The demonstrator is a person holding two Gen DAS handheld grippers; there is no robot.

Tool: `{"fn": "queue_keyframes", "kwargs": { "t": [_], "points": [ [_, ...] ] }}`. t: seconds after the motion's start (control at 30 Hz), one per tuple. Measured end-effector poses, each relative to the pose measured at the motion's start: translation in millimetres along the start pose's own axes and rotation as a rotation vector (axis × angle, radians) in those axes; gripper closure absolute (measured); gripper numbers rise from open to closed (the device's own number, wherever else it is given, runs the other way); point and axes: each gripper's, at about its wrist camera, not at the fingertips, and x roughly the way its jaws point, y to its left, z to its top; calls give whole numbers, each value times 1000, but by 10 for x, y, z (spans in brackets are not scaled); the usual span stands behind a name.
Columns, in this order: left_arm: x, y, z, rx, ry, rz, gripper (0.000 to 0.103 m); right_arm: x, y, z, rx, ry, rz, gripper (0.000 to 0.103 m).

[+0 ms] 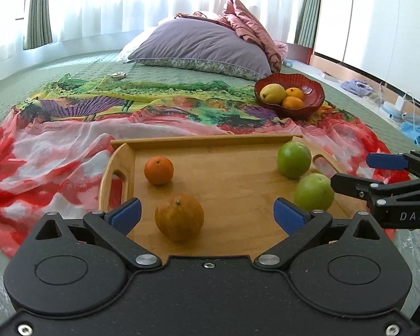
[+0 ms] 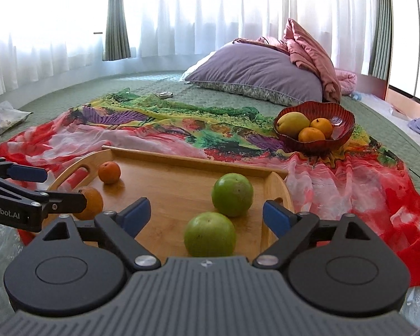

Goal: Organize fruits
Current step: 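Withdraw both tools from the tray toward the remaining fruits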

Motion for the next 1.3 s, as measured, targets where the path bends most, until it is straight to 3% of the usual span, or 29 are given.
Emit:
{"fn": "queue_keyframes", "kwargs": {
  "t": [0.6,1.17,1.3],
  "points": [
    [-120,-188,-528,25,-2,32,0,-249,46,-597,-35,-38,-12,1],
    [-236,-274,-901,36,-35,45,0,-424,150,-1082,-80,-56,-66,0],
    [-249,-277,-983,42,-37,62,0,-445,161,-1159,-77,-43,-43,4]
  ]
}}
